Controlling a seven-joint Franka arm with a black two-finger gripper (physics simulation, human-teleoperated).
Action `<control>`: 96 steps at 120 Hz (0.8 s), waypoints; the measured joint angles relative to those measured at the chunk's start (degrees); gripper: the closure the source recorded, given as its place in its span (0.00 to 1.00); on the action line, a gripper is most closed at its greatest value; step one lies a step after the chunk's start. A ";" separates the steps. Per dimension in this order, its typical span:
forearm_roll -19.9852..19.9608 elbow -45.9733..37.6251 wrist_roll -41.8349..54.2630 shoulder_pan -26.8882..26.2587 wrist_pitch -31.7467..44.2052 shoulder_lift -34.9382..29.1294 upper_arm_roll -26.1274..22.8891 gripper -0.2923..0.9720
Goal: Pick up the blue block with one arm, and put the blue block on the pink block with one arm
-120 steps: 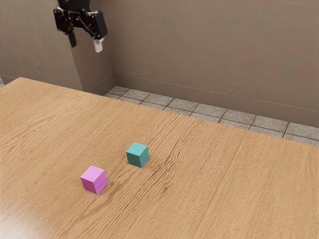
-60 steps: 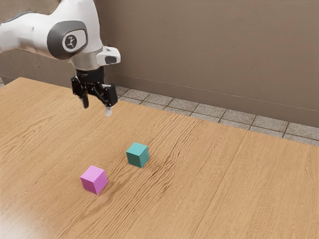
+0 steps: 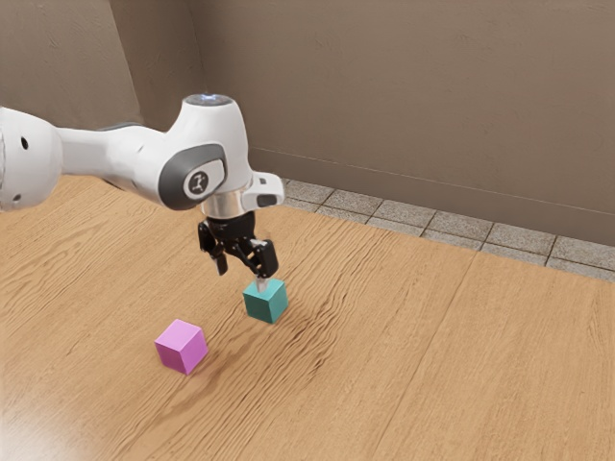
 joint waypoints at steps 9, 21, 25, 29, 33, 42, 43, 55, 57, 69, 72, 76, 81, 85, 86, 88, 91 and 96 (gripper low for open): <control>-0.05 -0.61 0.03 0.14 1.47 0.88 0.00 0.23; -0.02 -0.86 0.11 0.42 2.94 2.20 0.00 0.23; 0.01 -0.65 0.13 0.52 3.31 2.68 0.00 0.23; 0.07 0.22 0.14 0.51 3.57 3.61 0.03 0.23; 0.12 1.17 0.15 0.51 3.77 4.35 0.06 0.23; 0.35 3.15 0.18 0.52 4.04 6.01 0.26 0.23; 0.41 3.34 0.18 0.56 4.06 6.22 0.28 0.23; 0.88 5.31 0.20 1.38 4.08 8.02 0.41 0.23; 0.95 5.61 0.21 1.52 4.03 8.28 0.42 0.23; 1.22 6.79 0.23 1.73 3.78 9.61 0.36 0.23; 1.27 7.01 0.24 1.77 3.74 10.03 0.38 0.23; 1.33 7.34 0.25 1.81 3.69 10.59 0.41 0.23; 1.42 7.61 0.26 1.77 3.63 11.34 0.44 0.23; 1.49 7.94 0.28 1.79 3.60 12.14 0.48 0.23; 1.50 8.07 0.28 1.82 3.59 12.34 0.48 0.23; 1.55 8.43 0.30 1.89 3.57 12.75 0.52 0.23; 1.66 9.03 0.32 1.95 3.55 13.31 0.52 0.23; 1.80 9.77 0.37 1.94 3.50 13.99 0.52 0.23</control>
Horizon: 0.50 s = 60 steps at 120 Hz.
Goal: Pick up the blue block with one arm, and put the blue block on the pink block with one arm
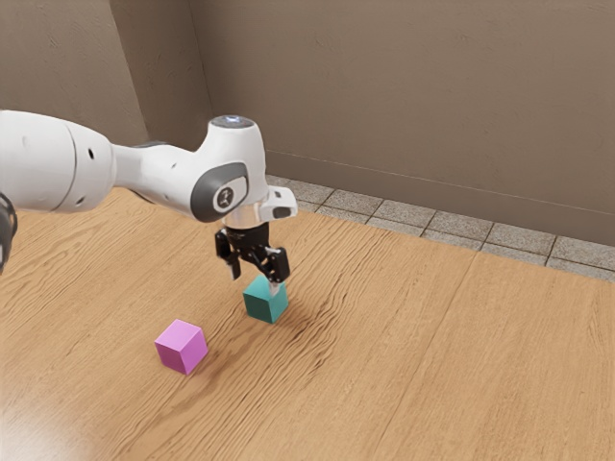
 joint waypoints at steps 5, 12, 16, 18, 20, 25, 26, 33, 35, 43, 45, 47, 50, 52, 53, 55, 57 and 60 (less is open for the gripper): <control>0.12 0.93 0.04 0.13 -0.11 0.72 0.00 0.23; 0.27 1.91 0.14 0.27 -0.32 1.34 0.04 0.23; 0.33 2.34 0.22 0.30 -0.42 1.66 0.06 0.23; 0.35 2.52 0.26 0.31 -0.46 1.83 0.07 0.23; 0.37 2.67 0.30 0.33 -0.50 2.06 0.10 0.23; 0.42 3.23 0.39 0.50 -0.60 2.69 0.14 0.23; 0.42 3.35 0.41 0.53 -0.63 2.81 0.15 0.23; 0.45 4.21 0.53 0.64 -0.98 3.49 0.17 0.23; 0.46 4.34 0.56 0.66 -1.06 3.68 0.17 0.23; 0.60 4.70 0.69 0.84 -1.34 4.68 0.17 0.23; 0.66 4.89 0.72 0.88 -1.39 5.03 0.17 0.23; 0.71 5.13 0.74 0.96 -1.44 5.41 0.17 0.23; 0.76 5.52 0.78 1.06 -1.51 5.95 0.18 0.23; 0.78 5.72 0.81 1.13 -1.55 6.26 0.18 0.23; 0.79 5.80 0.82 1.15 -1.57 6.38 0.18 0.23; 0.80 5.93 0.85 1.20 -1.61 6.60 0.18 0.23; 0.82 6.02 0.87 1.22 -1.64 6.76 0.17 0.23; 0.83 6.14 0.91 1.26 -1.69 6.92 0.14 0.23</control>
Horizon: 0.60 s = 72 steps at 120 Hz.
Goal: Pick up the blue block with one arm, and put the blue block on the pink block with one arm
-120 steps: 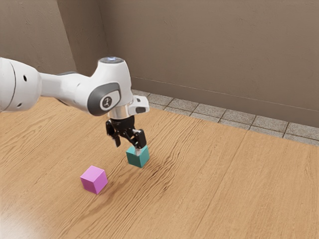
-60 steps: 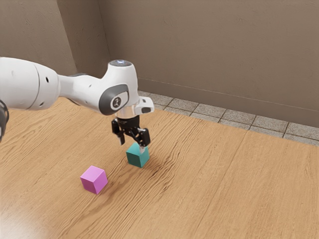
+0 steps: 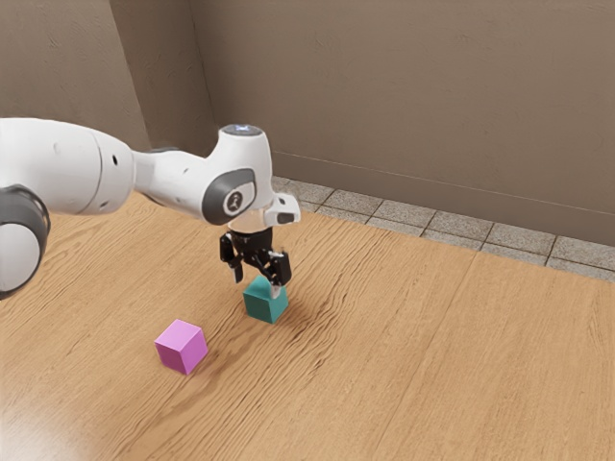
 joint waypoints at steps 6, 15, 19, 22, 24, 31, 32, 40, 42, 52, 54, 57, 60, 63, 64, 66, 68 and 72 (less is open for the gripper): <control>-0.02 0.13 0.07 0.00 -0.08 0.19 -0.03 0.23; -0.16 0.28 0.16 -0.20 -0.16 0.42 -0.10 0.23; -0.19 0.72 0.19 -0.10 -0.19 0.75 -0.09 0.23; -0.21 0.99 0.22 -0.04 -0.21 1.02 -0.10 0.23; -0.22 1.13 0.23 -0.02 -0.23 1.15 -0.08 0.23; -0.21 1.63 0.29 0.01 -0.34 1.37 -0.07 0.23; -0.21 1.70 0.30 0.01 -0.36 1.39 -0.07 0.23; -0.20 2.17 0.35 -0.03 -0.51 1.78 -0.05 0.23; -0.19 2.30 0.36 -0.03 -0.54 2.00 -0.05 0.23; -0.13 2.65 0.42 -0.19 -0.66 2.82 -0.05 0.23; -0.13 2.68 0.43 -0.22 -0.68 2.97 -0.07 0.23; -0.15 2.79 0.45 -0.32 -0.71 3.27 -0.10 0.23; -0.18 3.01 0.47 -0.40 -0.73 3.56 -0.11 0.23; -0.23 3.21 0.48 -0.43 -0.74 3.82 -0.12 0.23; -0.25 3.26 0.48 -0.44 -0.75 3.90 -0.12 0.23; -0.28 3.34 0.49 -0.43 -0.76 4.01 -0.13 0.23; -0.30 3.39 0.50 -0.42 -0.77 4.09 -0.13 0.23; -0.31 3.48 0.52 -0.30 -0.79 4.20 -0.14 0.23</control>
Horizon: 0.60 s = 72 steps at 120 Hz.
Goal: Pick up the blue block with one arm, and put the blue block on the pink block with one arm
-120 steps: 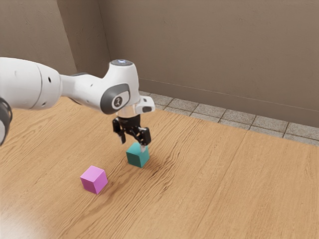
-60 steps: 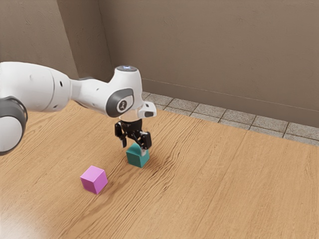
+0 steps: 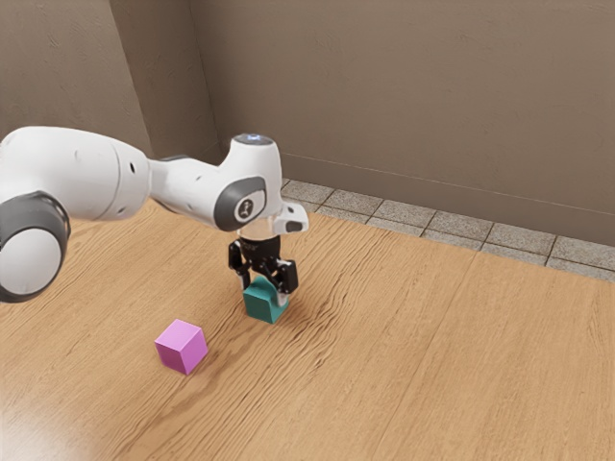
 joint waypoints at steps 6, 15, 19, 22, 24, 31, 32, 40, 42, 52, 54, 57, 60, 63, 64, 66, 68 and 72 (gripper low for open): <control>0.01 0.09 0.02 0.15 -0.02 0.14 0.00 0.23; 0.10 0.16 0.06 0.02 -0.04 0.47 0.06 0.23; 0.14 0.25 0.07 -0.03 -0.05 0.59 0.07 0.23; 0.16 0.32 0.08 -0.06 -0.06 0.68 0.08 0.23; 0.17 0.39 0.09 -0.07 -0.06 0.81 0.08 0.23; 0.23 0.79 0.11 0.00 -0.07 1.41 0.08 0.23; 0.24 0.85 0.11 0.01 -0.07 1.51 0.08 0.23; 0.29 1.22 0.13 0.06 -0.09 2.09 0.09 0.23; 0.30 1.31 0.14 0.02 -0.10 2.15 0.09 0.23; 0.32 1.58 0.20 0.10 -0.11 2.55 0.09 0.23; 0.31 1.60 0.22 0.13 -0.11 2.63 0.09 0.23; 0.30 1.64 0.24 0.14 -0.11 2.71 0.09 0.23; 0.28 1.67 0.27 0.17 -0.11 2.76 0.09 0.24; 0.29 1.70 0.29 0.18 -0.11 2.79 0.09 0.25; 0.29 1.70 0.30 0.18 -0.11 2.80 0.09 0.25; 0.30 1.71 0.31 0.18 -0.11 2.81 0.09 0.27; 0.31 1.72 0.33 0.17 -0.11 2.82 0.09 0.27; 0.30 1.73 0.36 0.19 -0.10 2.83 0.09 0.29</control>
